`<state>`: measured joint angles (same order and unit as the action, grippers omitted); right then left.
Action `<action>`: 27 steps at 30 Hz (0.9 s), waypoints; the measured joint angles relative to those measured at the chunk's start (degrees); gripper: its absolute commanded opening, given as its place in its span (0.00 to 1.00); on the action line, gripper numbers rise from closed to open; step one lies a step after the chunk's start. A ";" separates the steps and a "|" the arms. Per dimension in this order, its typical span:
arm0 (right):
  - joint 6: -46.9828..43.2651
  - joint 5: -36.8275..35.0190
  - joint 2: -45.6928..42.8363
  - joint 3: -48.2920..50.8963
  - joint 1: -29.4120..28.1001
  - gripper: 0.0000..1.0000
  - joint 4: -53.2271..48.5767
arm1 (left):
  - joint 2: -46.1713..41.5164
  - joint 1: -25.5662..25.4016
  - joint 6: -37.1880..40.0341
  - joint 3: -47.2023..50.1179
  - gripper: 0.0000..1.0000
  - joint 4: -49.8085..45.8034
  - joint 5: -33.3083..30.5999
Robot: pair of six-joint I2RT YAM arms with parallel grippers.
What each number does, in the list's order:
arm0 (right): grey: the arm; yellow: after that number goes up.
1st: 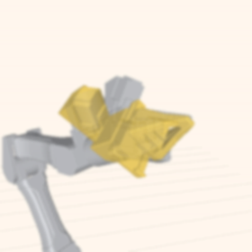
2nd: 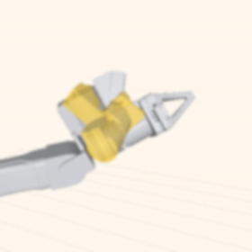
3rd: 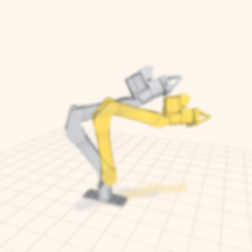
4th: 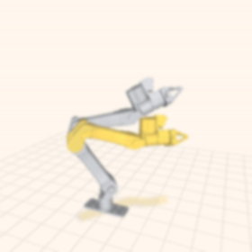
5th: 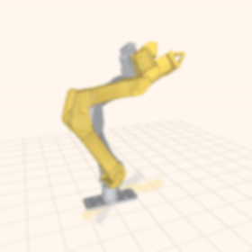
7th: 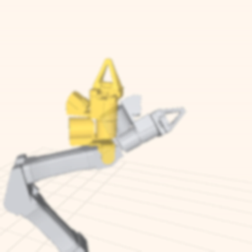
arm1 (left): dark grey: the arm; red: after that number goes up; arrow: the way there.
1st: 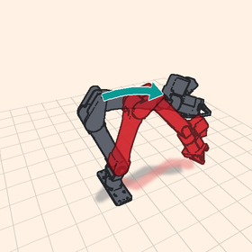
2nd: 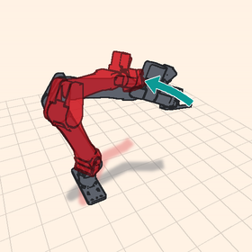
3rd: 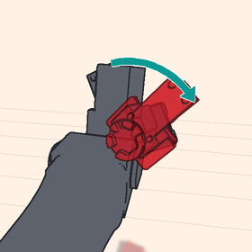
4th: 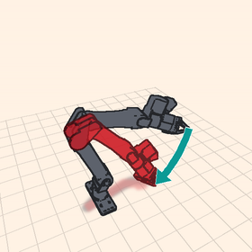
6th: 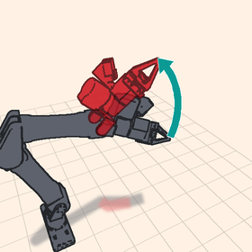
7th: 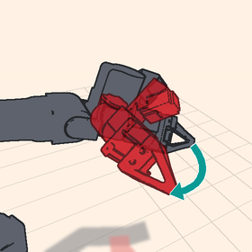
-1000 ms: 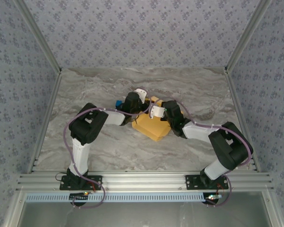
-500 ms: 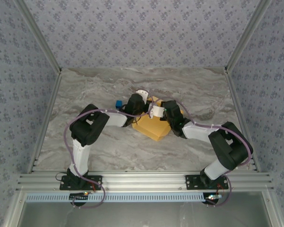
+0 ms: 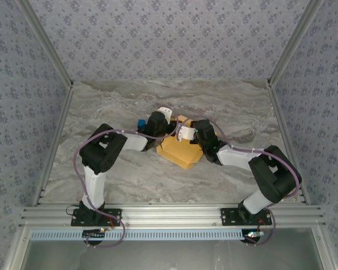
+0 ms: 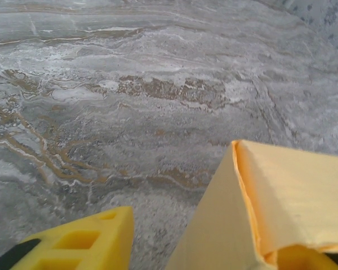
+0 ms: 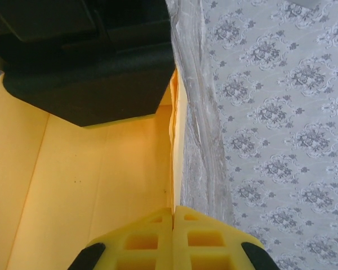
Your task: Fold the paper box
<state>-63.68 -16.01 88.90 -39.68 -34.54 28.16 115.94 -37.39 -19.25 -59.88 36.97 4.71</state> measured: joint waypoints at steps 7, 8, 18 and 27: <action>0.28 0.35 -0.13 0.00 0.13 0.00 -0.37 | -2.01 1.42 2.16 2.69 0.56 0.02 4.13; 0.31 0.33 -0.13 0.00 0.15 0.00 -0.42 | -2.01 1.46 2.27 2.73 0.57 0.00 4.44; 0.48 0.28 -0.20 0.00 0.28 0.00 -0.96 | -1.99 1.51 3.19 2.91 0.51 -0.46 6.51; 0.90 0.15 -0.20 0.00 0.28 0.00 -1.14 | -0.85 1.38 3.61 0.33 0.41 -2.29 6.45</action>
<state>-62.78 -15.86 88.71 -39.68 -34.26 27.03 115.09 -36.01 -15.64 -59.55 34.68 11.16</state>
